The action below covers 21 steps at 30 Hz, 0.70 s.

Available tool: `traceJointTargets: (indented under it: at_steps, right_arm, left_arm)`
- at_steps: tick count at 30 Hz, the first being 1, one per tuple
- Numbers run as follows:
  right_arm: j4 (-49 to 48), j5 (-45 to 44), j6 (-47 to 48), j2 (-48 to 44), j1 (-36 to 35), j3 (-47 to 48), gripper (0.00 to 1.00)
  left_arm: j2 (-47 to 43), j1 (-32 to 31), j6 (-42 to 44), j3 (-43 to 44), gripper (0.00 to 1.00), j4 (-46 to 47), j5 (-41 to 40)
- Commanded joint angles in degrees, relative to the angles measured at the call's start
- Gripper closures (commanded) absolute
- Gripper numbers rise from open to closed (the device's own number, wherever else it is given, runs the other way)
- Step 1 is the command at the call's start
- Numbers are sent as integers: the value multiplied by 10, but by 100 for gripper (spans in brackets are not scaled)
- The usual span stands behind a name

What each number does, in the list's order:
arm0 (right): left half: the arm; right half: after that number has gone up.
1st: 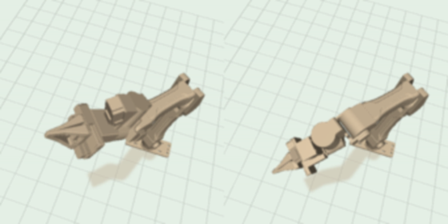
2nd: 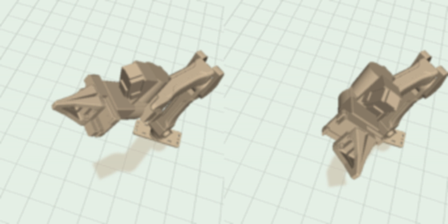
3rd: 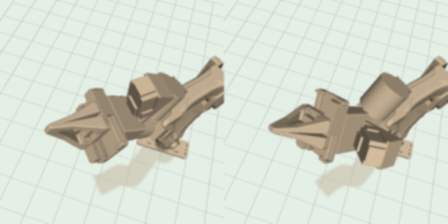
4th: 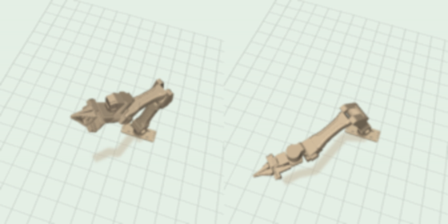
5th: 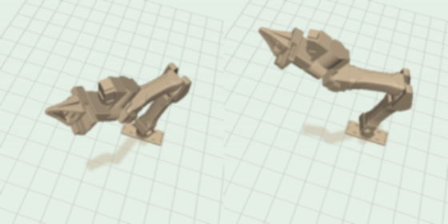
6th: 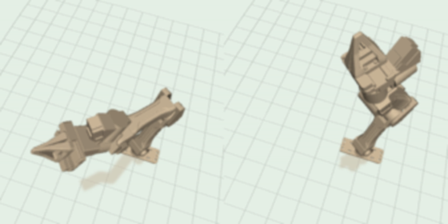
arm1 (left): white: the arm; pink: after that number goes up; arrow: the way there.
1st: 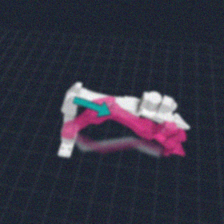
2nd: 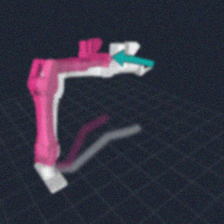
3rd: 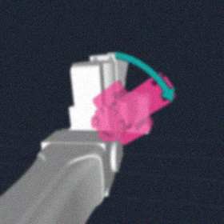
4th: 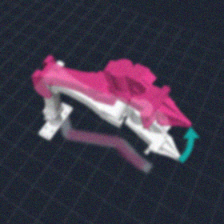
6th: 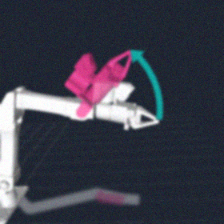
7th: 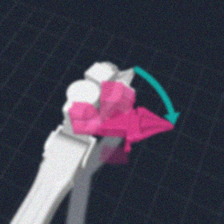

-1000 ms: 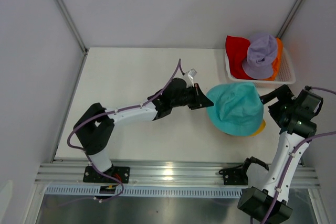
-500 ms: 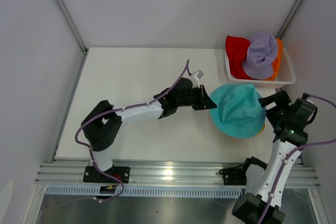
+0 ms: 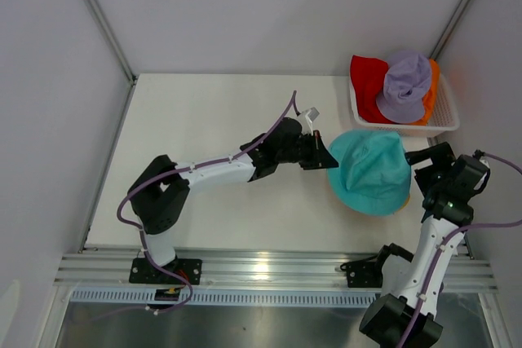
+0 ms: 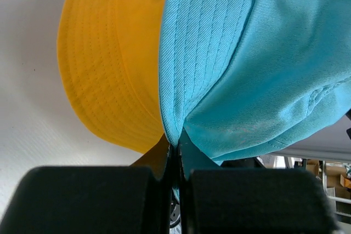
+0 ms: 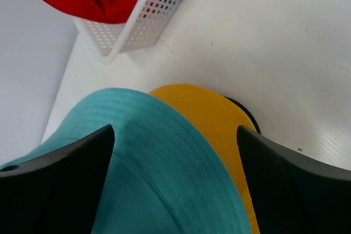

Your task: Stack the hats

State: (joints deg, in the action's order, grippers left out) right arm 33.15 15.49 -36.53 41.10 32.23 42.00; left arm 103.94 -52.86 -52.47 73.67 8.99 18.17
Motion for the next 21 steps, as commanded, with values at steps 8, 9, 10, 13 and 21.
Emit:
traceJointTargets:
  at_steps: [8,9,10,13,21]
  right_arm:
    - [-137,147,-83,-14,74,-71,4]
    - [-163,167,-86,-30,76,-89,4]
    - [-172,177,-92,-34,78,-96,4]
    - [-214,219,-101,-31,78,-114,5]
    - [-289,272,-136,-35,78,-149,23]
  left_arm:
    - [-25,-5,4,-26,99,26,-9]
    - [-27,-6,4,-26,99,29,-9]
    - [-28,-5,5,-25,99,29,-9]
    - [-31,-5,7,-26,99,29,-10]
    - [-30,-5,18,3,99,6,-11]
